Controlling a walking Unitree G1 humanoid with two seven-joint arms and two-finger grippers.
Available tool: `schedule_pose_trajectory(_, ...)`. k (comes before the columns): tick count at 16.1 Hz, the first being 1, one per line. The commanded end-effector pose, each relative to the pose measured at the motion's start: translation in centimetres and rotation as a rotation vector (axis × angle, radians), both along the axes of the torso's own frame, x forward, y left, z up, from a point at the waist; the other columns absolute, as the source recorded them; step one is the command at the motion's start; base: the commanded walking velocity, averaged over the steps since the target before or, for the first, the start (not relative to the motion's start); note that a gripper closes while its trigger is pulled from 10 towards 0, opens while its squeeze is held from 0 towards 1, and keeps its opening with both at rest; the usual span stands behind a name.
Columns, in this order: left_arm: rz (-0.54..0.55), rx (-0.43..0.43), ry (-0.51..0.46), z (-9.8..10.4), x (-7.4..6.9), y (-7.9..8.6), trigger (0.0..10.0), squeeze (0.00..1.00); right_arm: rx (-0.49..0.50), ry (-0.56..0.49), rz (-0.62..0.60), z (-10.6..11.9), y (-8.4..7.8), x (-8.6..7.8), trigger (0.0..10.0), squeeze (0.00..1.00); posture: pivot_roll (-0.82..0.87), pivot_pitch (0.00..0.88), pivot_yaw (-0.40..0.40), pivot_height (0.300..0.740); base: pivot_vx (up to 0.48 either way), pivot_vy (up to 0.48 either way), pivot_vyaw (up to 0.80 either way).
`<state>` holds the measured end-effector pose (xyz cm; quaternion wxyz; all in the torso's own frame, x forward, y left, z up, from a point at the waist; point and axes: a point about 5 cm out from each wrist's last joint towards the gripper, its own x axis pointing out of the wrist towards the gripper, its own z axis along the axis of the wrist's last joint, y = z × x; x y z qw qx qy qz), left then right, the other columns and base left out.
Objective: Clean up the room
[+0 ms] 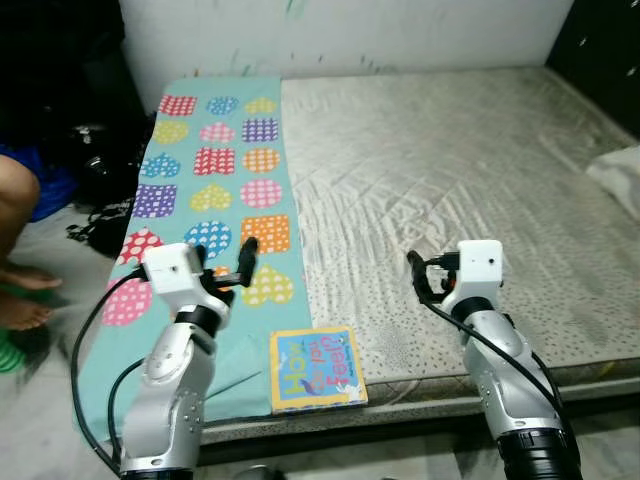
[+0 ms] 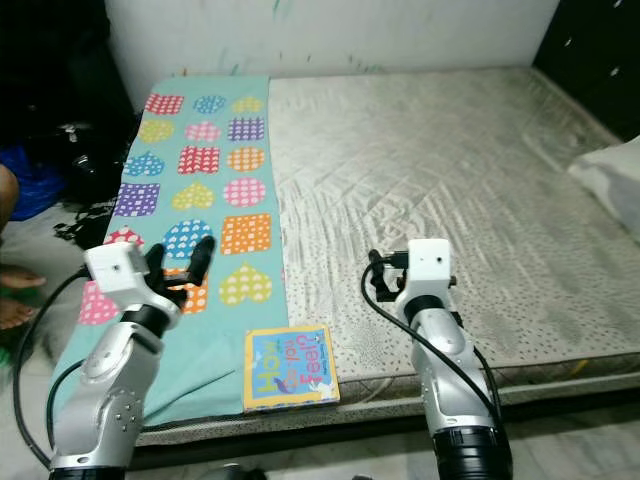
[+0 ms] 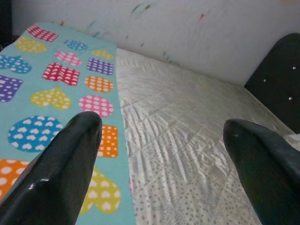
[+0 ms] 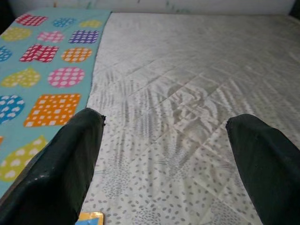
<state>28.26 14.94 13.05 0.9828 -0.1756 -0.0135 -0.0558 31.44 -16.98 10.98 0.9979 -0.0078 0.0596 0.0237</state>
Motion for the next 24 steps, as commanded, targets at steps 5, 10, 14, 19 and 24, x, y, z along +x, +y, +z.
schedule_pose_trajectory(5, -0.154, 0.184, 0.026, 0.0, -0.9, 1.2, 10.0, 0.00, 0.006, -0.047, 0.041, 1.4, 0.6, 1.5, 10.0, 0.00, 0.03, 0.090, -0.044, 0.740, 0.000, 0.000, 0.00)
schedule_pose_trajectory(10, -0.191, 0.430, -0.031, -0.6, -2.3, 1.4, 10.0, 0.00, 0.007, -0.062, 0.082, 1.6, 1.4, 2.3, 10.0, 0.00, 0.06, 0.063, -0.056, 0.740, 0.000, 0.000, 0.00)
schedule_pose_trajectory(14, -0.040, 0.359, -0.065, -1.0, -3.7, 1.4, 10.0, 0.00, 0.002, -0.087, 0.046, 1.4, 0.7, 1.3, 10.0, 0.00, 0.01, 0.071, -0.018, 0.740, 0.000, 0.000, 0.00)
schedule_pose_trajectory(19, 0.060, 0.321, -0.039, -2.0, -4.9, 2.9, 10.0, 0.00, -0.010, -0.067, 0.001, 0.2, -0.4, 0.6, 10.0, 0.00, 0.05, 0.049, -0.059, 0.740, 0.000, 0.000, 0.00)
schedule_pose_trajectory(24, 0.121, 0.299, -0.023, -2.4, -5.8, 3.3, 10.0, 0.00, -0.007, -0.030, 0.005, -0.9, -0.6, -0.3, 10.0, 0.00, 0.05, 0.075, -0.049, 0.740, 0.000, 0.000, -0.32)
